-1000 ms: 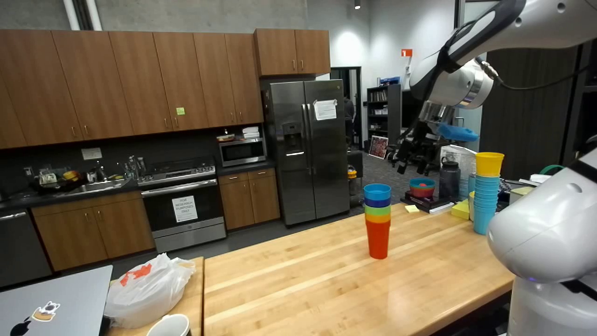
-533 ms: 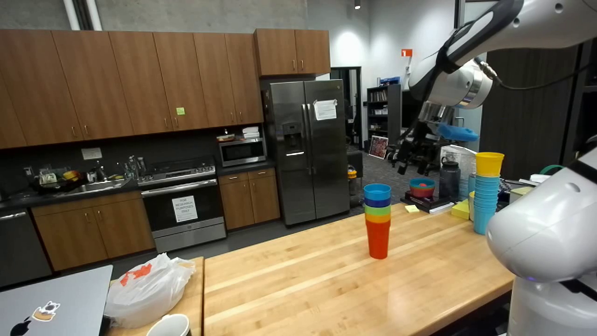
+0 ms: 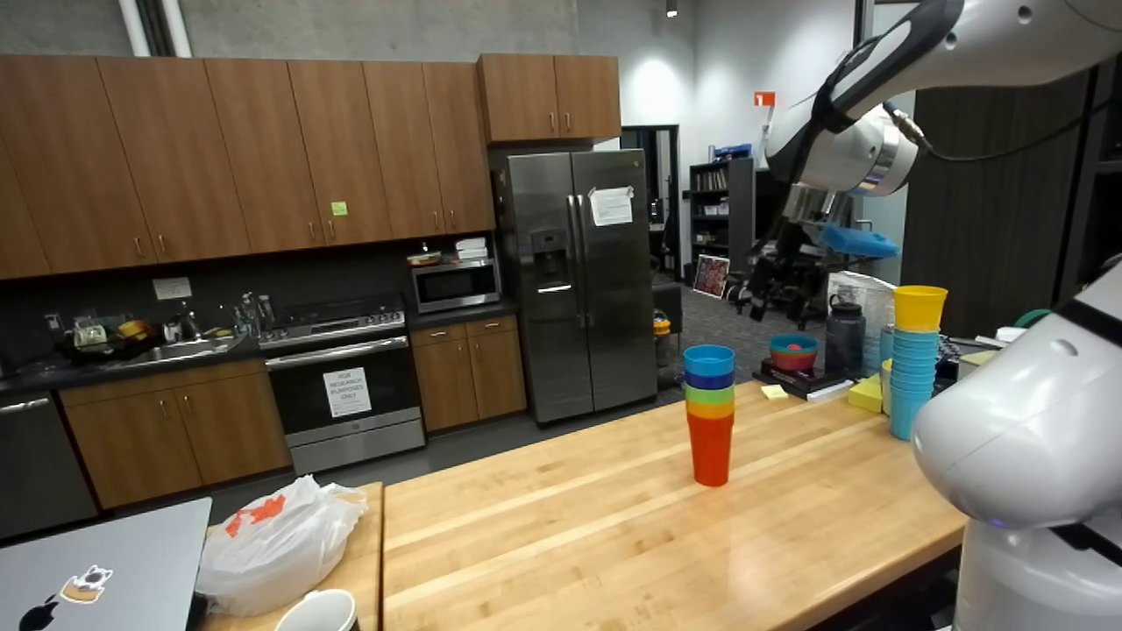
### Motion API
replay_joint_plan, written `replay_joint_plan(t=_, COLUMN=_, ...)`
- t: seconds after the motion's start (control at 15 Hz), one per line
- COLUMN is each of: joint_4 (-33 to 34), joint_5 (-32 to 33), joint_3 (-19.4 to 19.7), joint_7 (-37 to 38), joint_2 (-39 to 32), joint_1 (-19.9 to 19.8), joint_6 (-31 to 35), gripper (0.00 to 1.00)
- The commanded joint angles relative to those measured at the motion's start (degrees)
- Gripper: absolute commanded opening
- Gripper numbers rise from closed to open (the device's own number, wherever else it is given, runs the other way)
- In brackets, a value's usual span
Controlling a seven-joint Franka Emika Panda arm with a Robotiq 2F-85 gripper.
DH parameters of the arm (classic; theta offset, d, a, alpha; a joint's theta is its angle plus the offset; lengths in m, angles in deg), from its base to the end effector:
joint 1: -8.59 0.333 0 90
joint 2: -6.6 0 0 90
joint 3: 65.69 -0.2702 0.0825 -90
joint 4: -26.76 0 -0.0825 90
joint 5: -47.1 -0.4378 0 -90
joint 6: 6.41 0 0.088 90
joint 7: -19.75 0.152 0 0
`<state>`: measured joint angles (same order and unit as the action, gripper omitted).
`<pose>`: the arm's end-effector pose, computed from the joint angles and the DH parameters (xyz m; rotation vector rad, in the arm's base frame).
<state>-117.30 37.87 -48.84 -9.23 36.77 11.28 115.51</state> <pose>0.4701 -0.0904 0.3616 -2.8810 -0.3041 -0.3047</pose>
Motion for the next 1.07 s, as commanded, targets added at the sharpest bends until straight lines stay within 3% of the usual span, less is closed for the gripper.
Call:
replay_joint_plan(t=0.0, joint_4=3.57, joint_5=0.04, joint_3=-0.77, joint_7=-0.64, joint_2=-3.10, joint_1=-0.99, joint_6=-2.19, gripper=1.00)
replay_joint_plan(t=1.0, joint_4=12.12, joint_5=0.63, joint_3=-4.14, joint_7=0.39, joint_2=-11.50, joint_1=-1.97, joint_6=-4.31, gripper=1.00)
